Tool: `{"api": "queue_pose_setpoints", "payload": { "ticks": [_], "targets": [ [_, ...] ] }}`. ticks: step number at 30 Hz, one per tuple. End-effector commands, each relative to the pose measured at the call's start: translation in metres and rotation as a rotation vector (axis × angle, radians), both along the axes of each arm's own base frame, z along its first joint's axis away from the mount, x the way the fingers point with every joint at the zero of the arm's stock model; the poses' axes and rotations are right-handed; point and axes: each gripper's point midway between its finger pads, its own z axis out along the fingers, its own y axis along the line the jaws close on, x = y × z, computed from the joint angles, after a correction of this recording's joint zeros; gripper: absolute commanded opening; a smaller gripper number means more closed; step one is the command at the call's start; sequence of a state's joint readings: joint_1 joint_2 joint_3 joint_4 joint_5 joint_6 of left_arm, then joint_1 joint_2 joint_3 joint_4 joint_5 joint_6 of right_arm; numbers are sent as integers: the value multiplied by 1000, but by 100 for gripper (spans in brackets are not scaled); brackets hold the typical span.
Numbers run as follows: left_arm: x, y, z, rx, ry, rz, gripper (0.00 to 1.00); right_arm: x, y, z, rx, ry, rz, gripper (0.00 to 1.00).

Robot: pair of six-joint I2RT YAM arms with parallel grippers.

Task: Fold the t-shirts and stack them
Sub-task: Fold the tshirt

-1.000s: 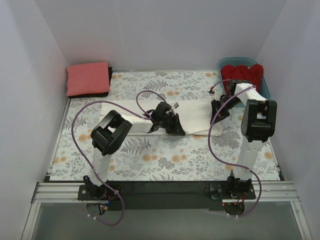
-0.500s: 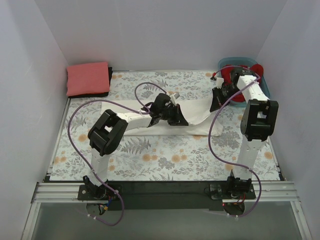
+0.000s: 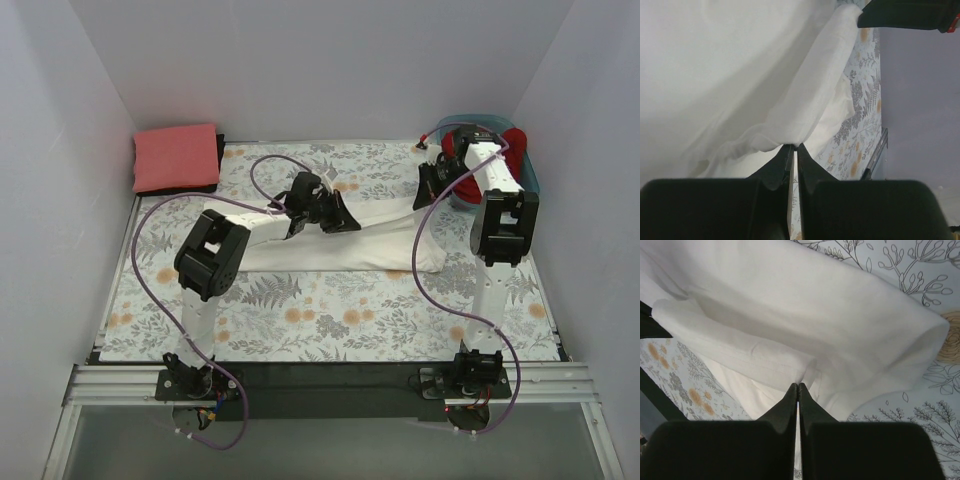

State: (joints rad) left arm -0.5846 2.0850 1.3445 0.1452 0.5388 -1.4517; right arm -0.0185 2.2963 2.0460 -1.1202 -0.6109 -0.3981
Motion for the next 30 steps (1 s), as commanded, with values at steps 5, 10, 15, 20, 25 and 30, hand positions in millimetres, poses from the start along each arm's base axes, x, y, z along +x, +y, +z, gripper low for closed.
{"api": "queue_pose_setpoints", "payload": {
  "ticks": [5,10,15,20,25,30],
  "targets": [
    [26,8,4,-19,-43,18,0,32,10,19,17,-119,-18,1],
    [36,14,-6,-11,-45,28,0,38,21,17,0,-142,-5,1],
    [44,13,-13,-6,-61,13,0,47,23,11,-12,-156,-12,1],
    [56,20,-24,9,-61,28,0,53,22,1,-33,-156,-22,1],
    [57,24,-33,15,-37,13,3,52,27,-8,-33,-140,-13,1],
    [58,27,-8,-25,-80,11,41,49,29,-9,-31,-131,-11,38]
  ]
}}
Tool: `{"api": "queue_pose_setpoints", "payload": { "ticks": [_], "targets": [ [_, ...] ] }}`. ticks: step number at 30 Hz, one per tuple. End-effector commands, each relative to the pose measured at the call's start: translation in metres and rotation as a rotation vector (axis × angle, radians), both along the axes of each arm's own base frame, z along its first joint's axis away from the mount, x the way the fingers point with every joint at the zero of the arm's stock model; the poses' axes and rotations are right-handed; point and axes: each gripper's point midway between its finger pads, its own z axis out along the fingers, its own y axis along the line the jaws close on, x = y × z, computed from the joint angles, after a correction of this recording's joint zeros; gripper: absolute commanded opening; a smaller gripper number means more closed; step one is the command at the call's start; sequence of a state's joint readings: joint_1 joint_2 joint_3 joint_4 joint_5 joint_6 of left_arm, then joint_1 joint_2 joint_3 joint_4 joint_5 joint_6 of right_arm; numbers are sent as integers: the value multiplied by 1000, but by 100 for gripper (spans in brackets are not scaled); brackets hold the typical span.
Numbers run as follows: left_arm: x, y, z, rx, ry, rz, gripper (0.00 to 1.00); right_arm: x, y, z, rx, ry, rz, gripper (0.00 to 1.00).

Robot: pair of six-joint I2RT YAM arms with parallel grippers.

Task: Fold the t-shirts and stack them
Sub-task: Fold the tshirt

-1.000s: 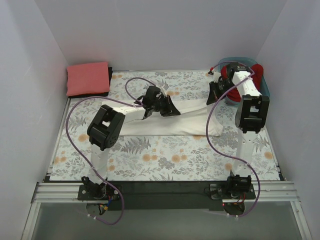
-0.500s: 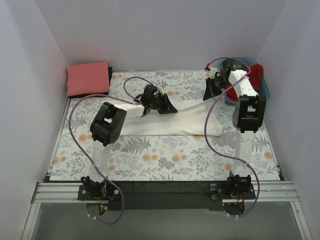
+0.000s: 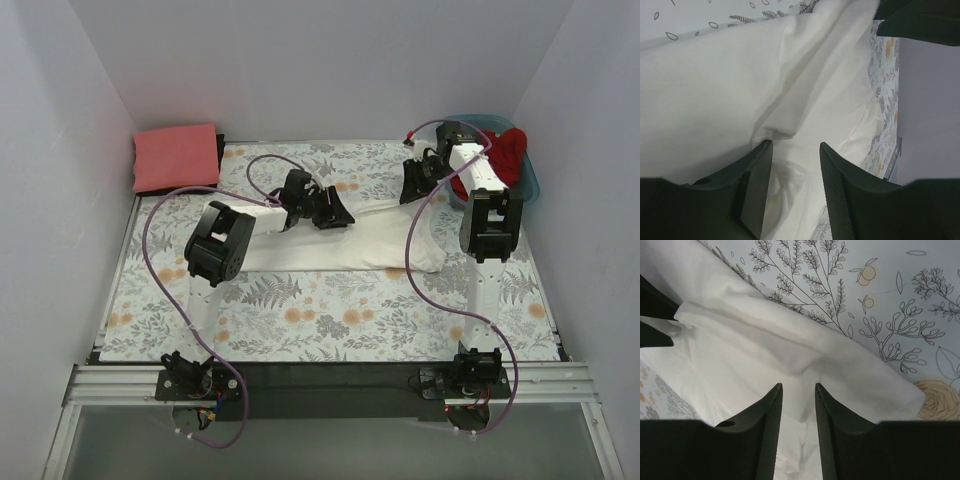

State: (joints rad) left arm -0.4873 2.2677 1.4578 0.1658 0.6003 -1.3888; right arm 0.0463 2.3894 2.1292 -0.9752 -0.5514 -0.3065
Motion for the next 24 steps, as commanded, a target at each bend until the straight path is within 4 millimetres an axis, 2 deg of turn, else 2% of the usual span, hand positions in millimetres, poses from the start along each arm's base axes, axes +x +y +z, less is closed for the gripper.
{"api": "queue_pose_setpoints", "payload": {
  "ticks": [1,2,4,5,6,8,9,10,11,12,14,15,17,18,19,20,21,24],
  "targets": [
    [11,5,48,-49,-109,-10,42,8,5,18,12,-60,9,41],
    [13,7,64,-60,-140,-7,45,9,5,22,15,-71,12,41],
    [19,19,78,-62,-165,5,47,10,6,38,28,-101,15,41],
    [20,24,92,-69,-182,10,47,10,7,43,31,-115,23,41],
    [19,30,94,-62,-174,14,47,8,6,54,27,-139,27,41],
    [23,51,113,-59,-205,37,47,0,3,54,10,-138,41,41],
    [20,59,114,-46,-199,42,47,-4,1,63,0,-157,47,40],
    [17,71,123,-38,-215,53,47,-8,-1,64,-20,-162,53,40],
    [14,77,125,-15,-245,33,48,-20,-5,54,-37,-134,66,40],
    [4,82,119,12,-214,17,48,-26,-7,62,-49,-150,70,39],
    [-10,91,120,36,-244,-35,48,-41,-13,52,-80,-117,77,39],
    [-20,91,120,30,-248,-82,48,-43,-15,53,-91,-127,89,38],
    [-23,89,123,37,-289,-146,48,-36,-17,56,-108,-148,85,37],
    [-26,88,121,38,-295,-183,48,-31,-17,51,-102,-133,73,37],
    [-22,87,114,47,-276,-185,48,-25,-15,52,-90,-141,68,37],
    [-17,85,120,44,-286,-189,48,-18,-14,53,-85,-149,62,37],
    [-18,84,119,34,-270,-198,48,-3,-12,50,-79,-160,55,38],
    [-22,78,125,-11,-256,-222,48,22,-5,44,-44,-168,29,39]
  ]
}}
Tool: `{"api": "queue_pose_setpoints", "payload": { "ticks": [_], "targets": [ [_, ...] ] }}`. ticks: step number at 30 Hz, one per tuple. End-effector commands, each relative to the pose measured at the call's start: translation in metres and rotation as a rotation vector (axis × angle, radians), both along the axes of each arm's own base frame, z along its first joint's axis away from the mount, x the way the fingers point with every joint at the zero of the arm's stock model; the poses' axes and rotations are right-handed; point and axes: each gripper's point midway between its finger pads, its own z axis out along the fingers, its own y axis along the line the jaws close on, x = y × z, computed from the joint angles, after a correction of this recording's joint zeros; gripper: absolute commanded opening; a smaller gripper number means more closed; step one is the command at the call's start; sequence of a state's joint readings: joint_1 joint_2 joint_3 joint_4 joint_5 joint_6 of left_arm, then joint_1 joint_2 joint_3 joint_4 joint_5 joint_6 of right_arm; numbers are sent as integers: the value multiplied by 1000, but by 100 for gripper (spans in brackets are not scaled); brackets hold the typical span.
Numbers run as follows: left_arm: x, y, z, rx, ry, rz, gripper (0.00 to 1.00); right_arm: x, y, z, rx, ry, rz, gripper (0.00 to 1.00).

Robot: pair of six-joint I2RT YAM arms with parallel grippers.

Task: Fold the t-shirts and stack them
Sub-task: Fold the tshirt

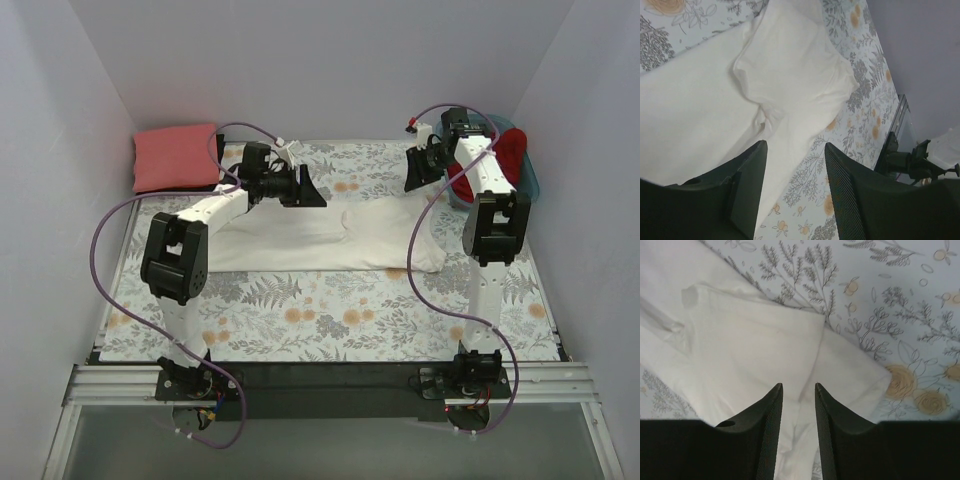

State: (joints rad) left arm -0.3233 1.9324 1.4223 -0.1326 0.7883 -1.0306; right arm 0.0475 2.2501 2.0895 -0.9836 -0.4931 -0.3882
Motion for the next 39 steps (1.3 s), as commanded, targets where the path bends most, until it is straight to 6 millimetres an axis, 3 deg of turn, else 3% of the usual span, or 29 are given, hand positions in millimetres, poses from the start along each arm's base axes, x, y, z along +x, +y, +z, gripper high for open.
{"api": "queue_pose_setpoints", "payload": {
  "ticks": [1,7,21,25,32,39],
  "targets": [
    [-15,-5,12,-33,4,-91,49,31,7,-5,35,-29,-21,39],
    [-27,-2,18,-43,0,-109,54,54,13,-25,58,-54,-36,41],
    [-36,0,18,-44,12,-109,55,63,27,-62,143,9,-76,50],
    [-37,1,16,-42,19,-105,55,62,34,-63,182,27,-78,51],
    [-35,2,11,-33,27,-93,55,55,51,-56,265,52,-54,45],
    [-30,2,10,-39,36,-90,55,55,47,-58,239,52,-73,45]
  ]
}}
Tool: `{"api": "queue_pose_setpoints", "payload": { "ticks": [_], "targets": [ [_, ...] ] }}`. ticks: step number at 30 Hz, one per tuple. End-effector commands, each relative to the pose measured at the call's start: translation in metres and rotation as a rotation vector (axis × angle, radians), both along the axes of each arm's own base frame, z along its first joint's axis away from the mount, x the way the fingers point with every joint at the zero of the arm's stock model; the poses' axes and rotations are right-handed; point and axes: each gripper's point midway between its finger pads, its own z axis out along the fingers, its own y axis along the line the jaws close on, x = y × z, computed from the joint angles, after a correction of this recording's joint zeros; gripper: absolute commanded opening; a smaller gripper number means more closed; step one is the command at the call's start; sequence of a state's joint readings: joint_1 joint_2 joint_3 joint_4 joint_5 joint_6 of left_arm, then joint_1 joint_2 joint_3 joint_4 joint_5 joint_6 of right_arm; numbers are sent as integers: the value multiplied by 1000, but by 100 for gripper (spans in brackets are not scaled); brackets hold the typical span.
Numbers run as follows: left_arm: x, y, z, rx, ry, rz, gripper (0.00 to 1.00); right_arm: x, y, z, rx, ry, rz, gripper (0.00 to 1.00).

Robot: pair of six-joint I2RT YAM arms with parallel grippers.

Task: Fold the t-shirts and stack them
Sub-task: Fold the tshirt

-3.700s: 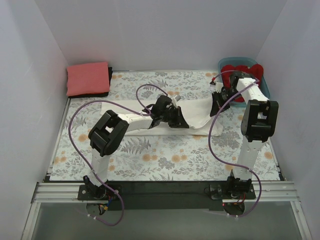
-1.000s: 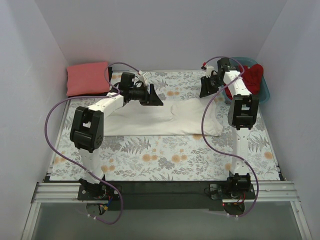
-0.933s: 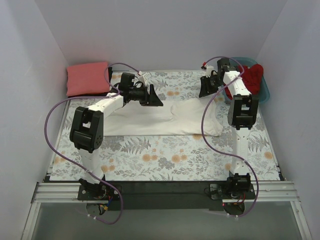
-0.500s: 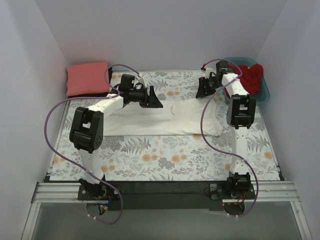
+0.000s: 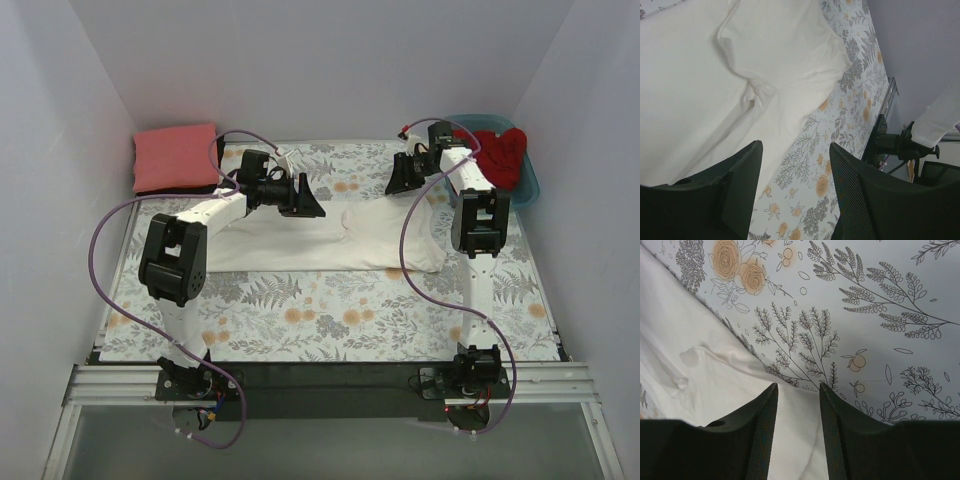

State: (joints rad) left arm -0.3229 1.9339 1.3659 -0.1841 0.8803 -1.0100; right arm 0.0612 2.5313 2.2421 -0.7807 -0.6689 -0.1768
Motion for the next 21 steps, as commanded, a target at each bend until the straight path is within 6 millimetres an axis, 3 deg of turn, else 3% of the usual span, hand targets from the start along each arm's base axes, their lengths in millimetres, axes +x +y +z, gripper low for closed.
{"api": "queue_pose_setpoints", "payload": {
  "ticks": [1,8,16,21],
  "targets": [
    [1,1,31,-30,-67,-6,55,3,3,4,-4,-15,-9,45],
    [-1,2,30,-28,-73,-2,55,2,-10,-7,-89,-9,-48,49],
    [7,6,24,-4,-68,33,55,-16,15,-2,62,73,-8,45],
    [8,7,22,-9,-53,37,55,-16,19,4,94,73,0,41]
  ]
}}
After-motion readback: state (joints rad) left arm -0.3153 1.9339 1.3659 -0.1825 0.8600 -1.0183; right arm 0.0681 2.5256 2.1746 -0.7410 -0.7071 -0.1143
